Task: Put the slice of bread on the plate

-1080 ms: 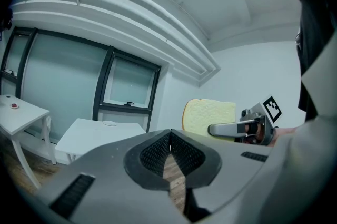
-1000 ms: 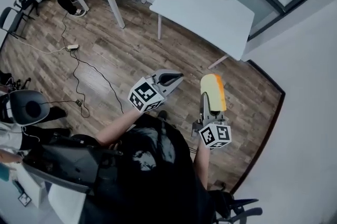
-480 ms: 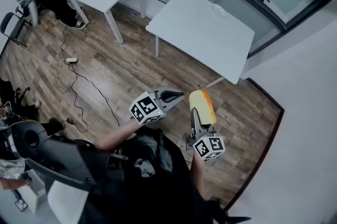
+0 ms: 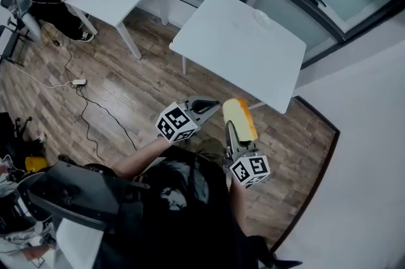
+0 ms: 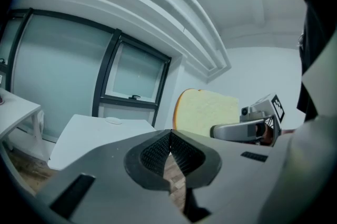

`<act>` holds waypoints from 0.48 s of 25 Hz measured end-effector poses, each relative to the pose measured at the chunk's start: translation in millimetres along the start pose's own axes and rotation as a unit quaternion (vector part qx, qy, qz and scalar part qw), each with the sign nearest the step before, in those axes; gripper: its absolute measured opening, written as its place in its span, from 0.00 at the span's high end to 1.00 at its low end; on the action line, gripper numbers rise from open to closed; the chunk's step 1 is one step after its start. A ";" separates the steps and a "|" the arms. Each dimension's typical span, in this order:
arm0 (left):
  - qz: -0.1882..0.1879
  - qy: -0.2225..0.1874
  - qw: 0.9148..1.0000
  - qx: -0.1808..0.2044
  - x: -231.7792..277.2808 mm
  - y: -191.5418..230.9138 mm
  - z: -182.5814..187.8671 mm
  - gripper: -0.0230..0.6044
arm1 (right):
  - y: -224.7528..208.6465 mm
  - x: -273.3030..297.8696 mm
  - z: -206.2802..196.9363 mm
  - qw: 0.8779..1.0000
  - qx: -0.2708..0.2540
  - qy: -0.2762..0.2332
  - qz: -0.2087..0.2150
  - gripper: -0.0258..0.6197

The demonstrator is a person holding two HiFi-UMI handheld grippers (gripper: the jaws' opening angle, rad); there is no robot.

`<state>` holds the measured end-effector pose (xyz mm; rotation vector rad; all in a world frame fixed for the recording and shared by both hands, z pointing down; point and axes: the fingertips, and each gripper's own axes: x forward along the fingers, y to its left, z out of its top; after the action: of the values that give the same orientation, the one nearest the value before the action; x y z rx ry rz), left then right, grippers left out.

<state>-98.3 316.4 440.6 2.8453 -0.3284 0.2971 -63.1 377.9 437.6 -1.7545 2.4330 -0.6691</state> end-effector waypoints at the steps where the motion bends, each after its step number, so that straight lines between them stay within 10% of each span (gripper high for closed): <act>1: 0.003 0.001 1.000 -0.009 3.8 8.1 0.4 0.97 | -2.6 5.9 -1.2 1.000 -0.009 0.008 -0.004 0.82; 12: 0.000 -0.001 1.000 -0.004 93.4 70.5 33.9 0.97 | -101.9 66.3 36.4 0.999 -0.016 0.043 -0.012 0.82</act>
<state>-20.9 222.4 446.5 2.8385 -0.3286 0.2908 15.5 280.1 456.7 -1.8053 2.4970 -0.7263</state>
